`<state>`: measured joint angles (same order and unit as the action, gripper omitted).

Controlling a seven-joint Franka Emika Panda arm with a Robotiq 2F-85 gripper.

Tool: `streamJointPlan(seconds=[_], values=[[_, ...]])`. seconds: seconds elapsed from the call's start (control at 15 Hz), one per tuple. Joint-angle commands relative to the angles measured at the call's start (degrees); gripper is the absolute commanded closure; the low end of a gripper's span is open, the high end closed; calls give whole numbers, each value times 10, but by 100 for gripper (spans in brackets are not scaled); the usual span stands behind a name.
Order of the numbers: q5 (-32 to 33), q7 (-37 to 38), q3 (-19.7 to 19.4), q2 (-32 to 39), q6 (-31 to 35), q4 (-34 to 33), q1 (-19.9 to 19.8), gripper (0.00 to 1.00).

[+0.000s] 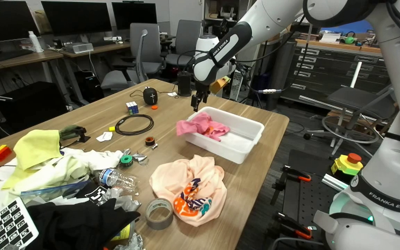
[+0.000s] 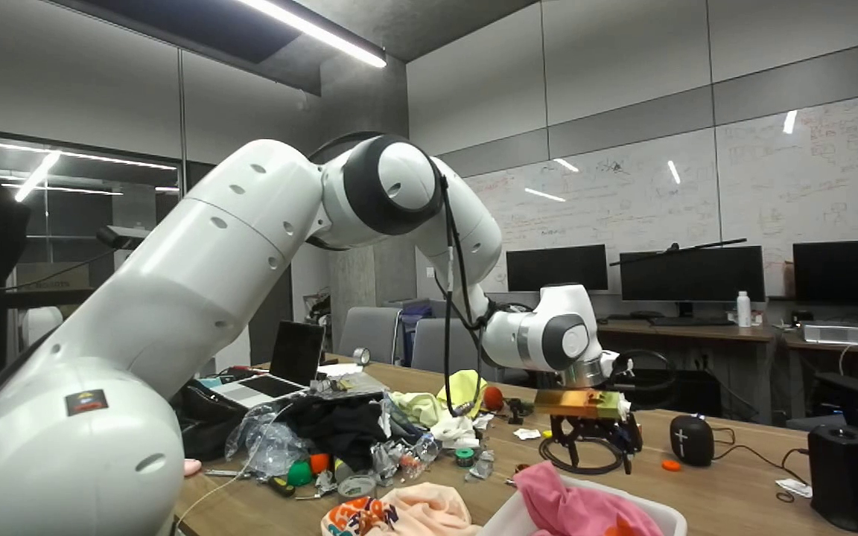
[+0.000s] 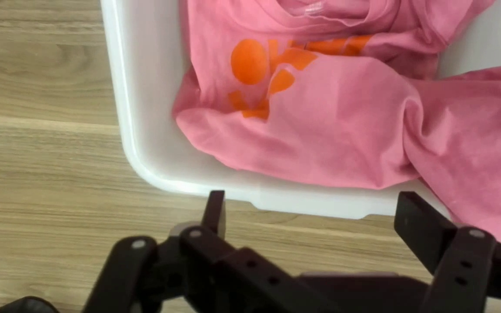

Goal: Pick the clothes from the box and put them on the table

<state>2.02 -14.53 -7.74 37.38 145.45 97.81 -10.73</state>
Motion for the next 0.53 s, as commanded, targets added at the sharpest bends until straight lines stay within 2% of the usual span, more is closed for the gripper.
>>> streamJointPlan(seconds=[0.0,0.47], values=[[16,-12,13,6,-9,-3,-11,0],[41,-76,31,4,2,19,-17,0]])
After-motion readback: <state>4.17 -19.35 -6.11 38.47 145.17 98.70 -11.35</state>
